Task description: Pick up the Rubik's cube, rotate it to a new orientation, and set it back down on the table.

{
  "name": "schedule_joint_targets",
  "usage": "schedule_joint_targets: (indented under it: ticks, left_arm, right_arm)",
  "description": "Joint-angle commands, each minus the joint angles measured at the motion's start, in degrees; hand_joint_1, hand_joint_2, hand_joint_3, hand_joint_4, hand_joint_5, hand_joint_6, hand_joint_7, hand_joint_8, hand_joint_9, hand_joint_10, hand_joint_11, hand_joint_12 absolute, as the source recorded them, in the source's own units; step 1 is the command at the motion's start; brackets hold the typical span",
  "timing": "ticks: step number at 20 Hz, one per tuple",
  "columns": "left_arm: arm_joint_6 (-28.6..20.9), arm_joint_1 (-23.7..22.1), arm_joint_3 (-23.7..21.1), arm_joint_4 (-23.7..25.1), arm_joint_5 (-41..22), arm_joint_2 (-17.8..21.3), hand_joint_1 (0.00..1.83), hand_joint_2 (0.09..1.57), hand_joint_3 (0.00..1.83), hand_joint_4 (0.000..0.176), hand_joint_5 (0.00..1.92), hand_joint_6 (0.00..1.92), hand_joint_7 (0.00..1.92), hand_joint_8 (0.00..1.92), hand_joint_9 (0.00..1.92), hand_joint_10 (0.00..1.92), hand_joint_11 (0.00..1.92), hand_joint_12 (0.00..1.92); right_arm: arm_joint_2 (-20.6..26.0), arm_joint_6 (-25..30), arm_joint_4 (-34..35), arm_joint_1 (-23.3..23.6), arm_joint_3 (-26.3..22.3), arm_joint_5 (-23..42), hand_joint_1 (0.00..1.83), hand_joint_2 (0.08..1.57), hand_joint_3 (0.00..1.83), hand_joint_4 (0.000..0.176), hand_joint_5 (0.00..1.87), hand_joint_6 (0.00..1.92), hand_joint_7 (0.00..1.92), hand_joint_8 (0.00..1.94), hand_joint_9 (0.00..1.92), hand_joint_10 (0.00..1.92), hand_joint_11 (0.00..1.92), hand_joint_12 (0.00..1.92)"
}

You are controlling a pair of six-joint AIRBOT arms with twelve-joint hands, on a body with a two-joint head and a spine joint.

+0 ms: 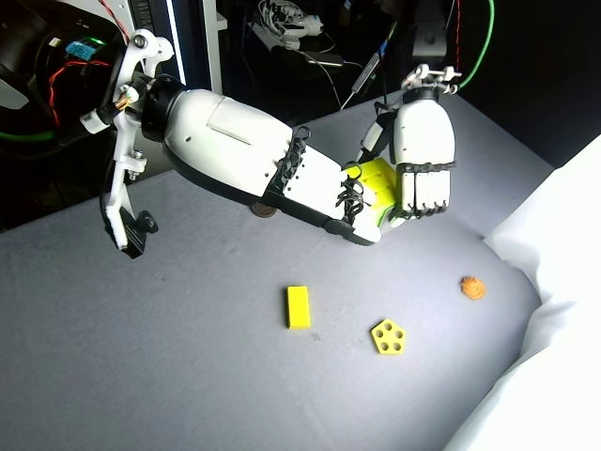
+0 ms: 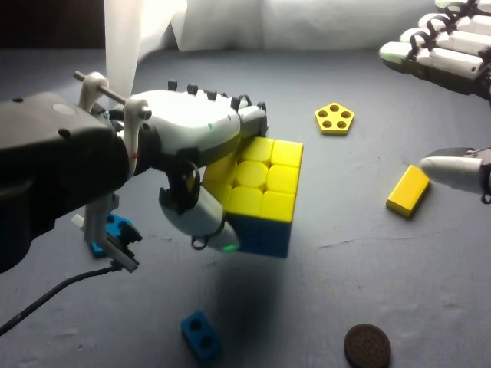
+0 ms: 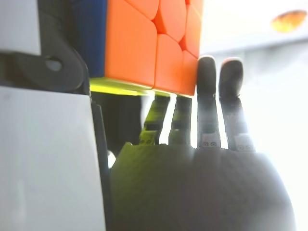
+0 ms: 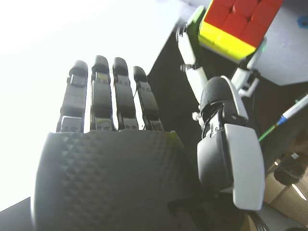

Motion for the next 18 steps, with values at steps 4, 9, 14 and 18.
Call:
schedule_joint_targets:
  ticks: [4, 9, 14, 18]
  left_arm:
    - [7.75, -5.29, -1.78, -7.23, -2.33, 0.99, 1.12, 0.93, 0.0, 0.0, 0.23, 1.59, 0.09, 1.78, 0.13, 1.83, 0.01, 1.92]
    - [11.76, -9.3, -3.73, -12.15, -4.08, 0.93, 1.13, 0.94, 0.0, 0.0, 0.17, 1.59, 0.08, 1.76, 0.13, 1.83, 0.0, 1.86]
    - [11.76, -10.57, -3.94, -13.06, -4.66, 0.8, 1.19, 1.01, 0.02, 0.0, 0.13, 1.74, 0.07, 1.78, 0.11, 1.86, 0.0, 1.91]
    - [11.77, -11.01, -3.97, -13.17, -5.1, 0.7, 1.17, 0.97, 0.0, 0.0, 0.13, 1.73, 0.05, 1.81, 0.12, 1.88, 0.04, 1.92]
  right_arm:
    - [0.31, 2.92, -0.87, 5.18, -1.34, -2.23, 0.19, 1.26, 0.0, 0.0, 0.09, 0.01, 0.16, 0.01, 0.14, 0.01, 0.0, 0.0]
    - [0.96, 0.7, 0.12, 7.84, -5.81, -2.46, 0.19, 1.25, 0.0, 0.0, 0.09, 0.0, 0.15, 0.0, 0.13, 0.01, 0.01, 0.01]
    - [-0.36, -1.96, 6.29, 10.83, -5.81, -6.66, 0.2, 1.25, 0.0, 0.0, 0.09, 0.0, 0.18, 0.0, 0.14, 0.0, 0.0, 0.29]
    - [-0.36, -4.98, 14.77, 13.34, -6.36, -11.5, 0.21, 1.25, 0.0, 0.0, 0.09, 0.01, 0.2, 0.01, 0.16, 0.02, 0.0, 0.27]
